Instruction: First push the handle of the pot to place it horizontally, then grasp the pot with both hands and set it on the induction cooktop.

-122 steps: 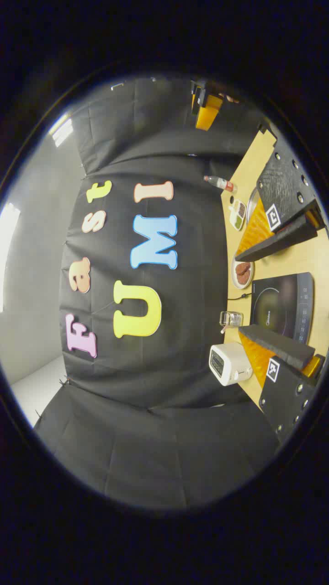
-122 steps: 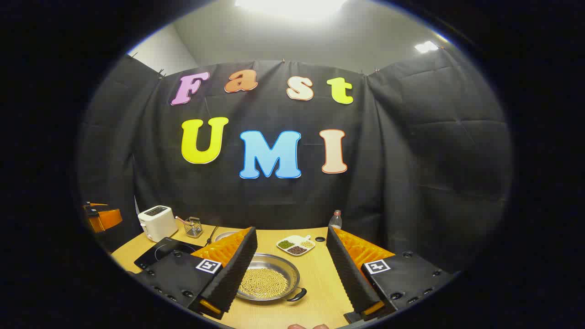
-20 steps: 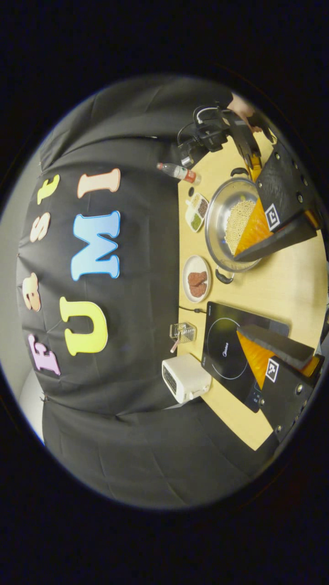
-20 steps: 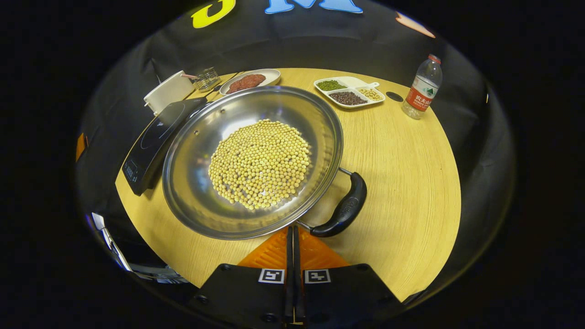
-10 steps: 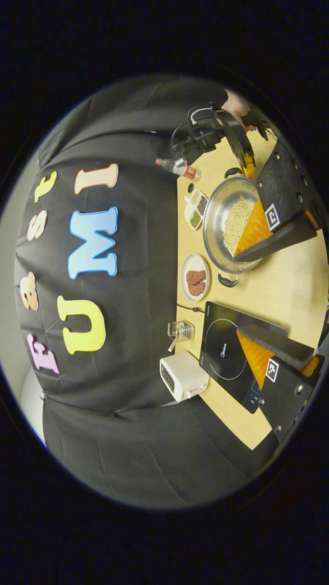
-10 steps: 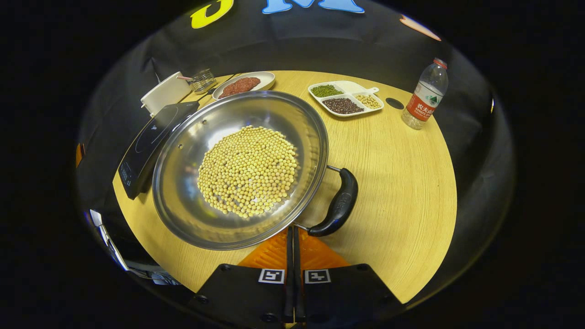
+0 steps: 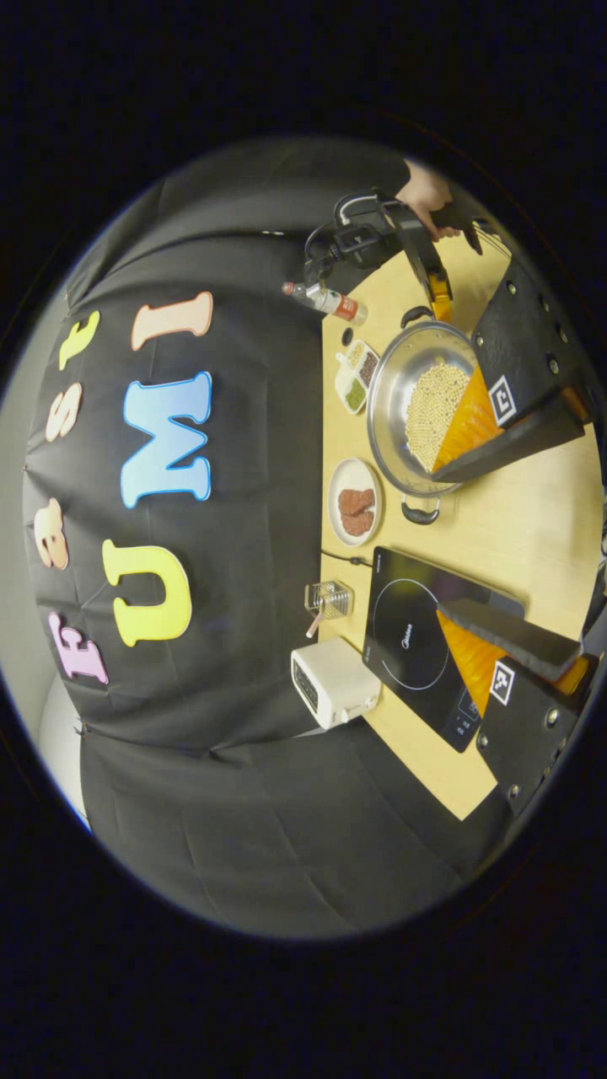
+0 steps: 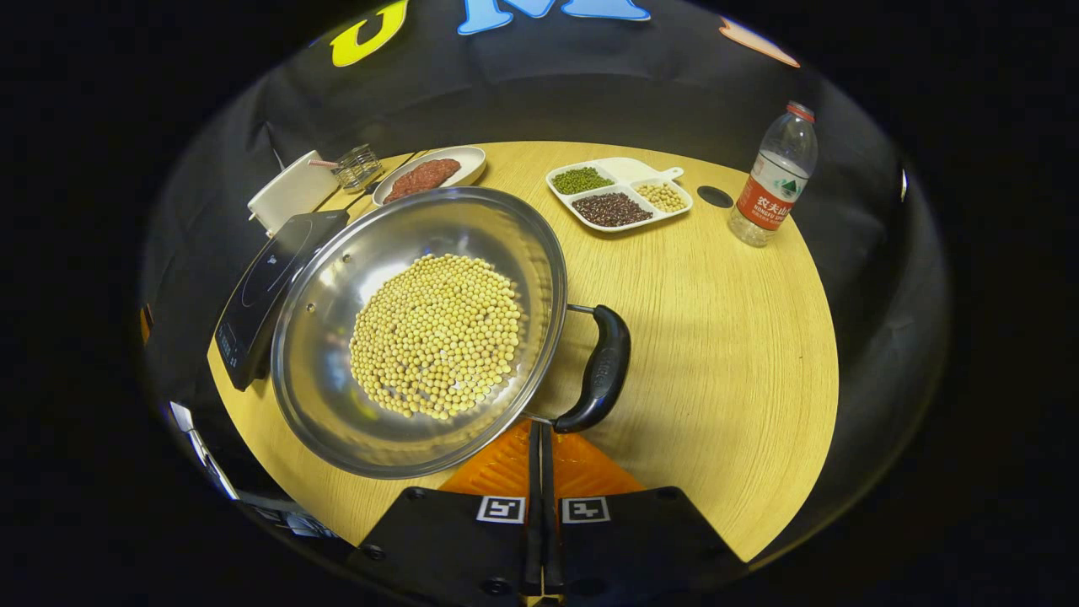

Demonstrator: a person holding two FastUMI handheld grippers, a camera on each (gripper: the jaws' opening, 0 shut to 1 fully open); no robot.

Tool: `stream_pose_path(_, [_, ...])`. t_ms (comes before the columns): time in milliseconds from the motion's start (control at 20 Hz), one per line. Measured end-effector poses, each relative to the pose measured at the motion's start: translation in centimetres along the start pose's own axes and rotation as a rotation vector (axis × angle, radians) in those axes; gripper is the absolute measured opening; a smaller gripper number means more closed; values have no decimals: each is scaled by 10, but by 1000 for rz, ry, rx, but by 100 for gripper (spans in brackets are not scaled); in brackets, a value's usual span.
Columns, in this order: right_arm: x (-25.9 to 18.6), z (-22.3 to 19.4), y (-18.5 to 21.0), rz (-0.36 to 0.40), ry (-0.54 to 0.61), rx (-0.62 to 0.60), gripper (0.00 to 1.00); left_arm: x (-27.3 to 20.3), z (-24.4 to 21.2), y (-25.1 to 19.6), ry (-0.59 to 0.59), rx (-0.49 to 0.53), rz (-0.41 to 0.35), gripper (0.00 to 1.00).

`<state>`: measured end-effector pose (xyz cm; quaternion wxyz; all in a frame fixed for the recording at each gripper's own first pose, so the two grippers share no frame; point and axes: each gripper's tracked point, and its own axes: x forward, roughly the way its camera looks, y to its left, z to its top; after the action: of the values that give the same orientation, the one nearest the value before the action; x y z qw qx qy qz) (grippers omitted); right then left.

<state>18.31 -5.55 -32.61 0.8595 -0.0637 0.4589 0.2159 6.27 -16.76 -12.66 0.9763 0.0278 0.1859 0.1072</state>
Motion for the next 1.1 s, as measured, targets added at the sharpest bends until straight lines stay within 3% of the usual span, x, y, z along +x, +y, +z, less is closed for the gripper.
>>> stream_pose_path(350, [-20,1,-3,-70,-43,9,2,0,6,11,-26,7,-61,85])
stream_pose_path(850, [-86,-4,27,-180,-127,167,0,-10,6,76,-70,-40,-186,85])
stream_pose_path(900, [-96,-7,35,-178,-135,185,6,-10,5,80,-68,-48,-215,85])
stream_pose_path(1000, [-116,-6,46,-184,-171,213,34,-10,-1,83,-40,-76,-296,82])
stream_pose_path(1050, [-125,-3,52,-178,-196,228,58,-9,-1,88,-38,-86,-320,85])
stream_pose_path(1100, [-133,-1,60,-171,-222,248,71,-6,0,95,-37,-89,-328,85])
